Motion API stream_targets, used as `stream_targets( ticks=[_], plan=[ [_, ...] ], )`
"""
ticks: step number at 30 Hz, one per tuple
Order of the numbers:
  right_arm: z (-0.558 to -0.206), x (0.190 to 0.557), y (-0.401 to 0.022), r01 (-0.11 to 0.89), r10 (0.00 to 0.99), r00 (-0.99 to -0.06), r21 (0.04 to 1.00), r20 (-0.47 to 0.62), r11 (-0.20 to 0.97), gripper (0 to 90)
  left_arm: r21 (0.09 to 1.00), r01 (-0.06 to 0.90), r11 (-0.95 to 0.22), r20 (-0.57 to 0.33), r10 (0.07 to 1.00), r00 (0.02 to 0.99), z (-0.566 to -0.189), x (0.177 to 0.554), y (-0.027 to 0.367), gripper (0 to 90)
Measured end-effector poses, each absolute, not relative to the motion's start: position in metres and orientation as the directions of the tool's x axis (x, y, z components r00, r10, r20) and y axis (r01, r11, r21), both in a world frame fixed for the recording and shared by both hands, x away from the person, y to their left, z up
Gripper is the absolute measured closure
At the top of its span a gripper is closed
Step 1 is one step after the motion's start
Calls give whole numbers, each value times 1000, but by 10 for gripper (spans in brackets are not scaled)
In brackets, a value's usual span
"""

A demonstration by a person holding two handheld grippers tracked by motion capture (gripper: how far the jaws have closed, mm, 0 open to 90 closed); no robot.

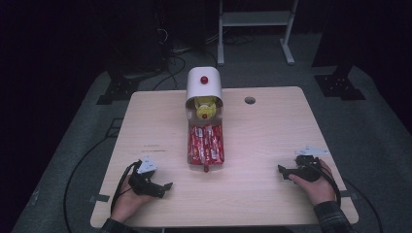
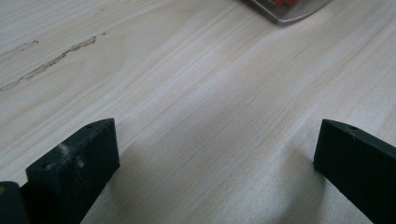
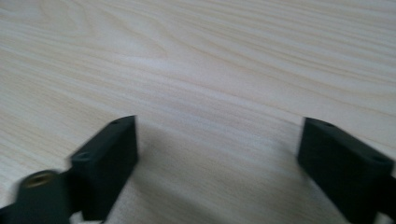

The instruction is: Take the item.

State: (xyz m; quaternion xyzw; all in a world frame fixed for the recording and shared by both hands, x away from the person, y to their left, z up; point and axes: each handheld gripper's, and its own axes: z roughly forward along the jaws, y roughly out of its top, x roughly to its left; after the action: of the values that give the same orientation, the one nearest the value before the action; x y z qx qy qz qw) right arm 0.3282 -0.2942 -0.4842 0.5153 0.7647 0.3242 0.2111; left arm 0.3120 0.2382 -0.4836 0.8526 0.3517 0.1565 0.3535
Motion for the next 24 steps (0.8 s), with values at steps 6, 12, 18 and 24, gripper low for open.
stream_targets(
  ticks=[6, 12, 18, 24],
  plan=[
    [-480, 328, -294, 664, 918, -397, 696, 17, 274, 211, 712, 489, -504, 18, 710, 704, -483, 312, 238, 0],
    [-476, 328, -295, 667, 912, -409, 694, 36, 272, 262, 712, 489, -504, 18, 710, 704, -483, 311, 238, 0],
    [-469, 328, -295, 656, 913, -405, 711, 46, 254, 281, 713, 489, -503, 18, 710, 704, -484, 311, 238, 0],
    [-465, 328, -292, 658, 911, -410, 707, 49, 259, 284, 712, 489, -504, 18, 709, 705, -484, 311, 238, 0]
  ],
)
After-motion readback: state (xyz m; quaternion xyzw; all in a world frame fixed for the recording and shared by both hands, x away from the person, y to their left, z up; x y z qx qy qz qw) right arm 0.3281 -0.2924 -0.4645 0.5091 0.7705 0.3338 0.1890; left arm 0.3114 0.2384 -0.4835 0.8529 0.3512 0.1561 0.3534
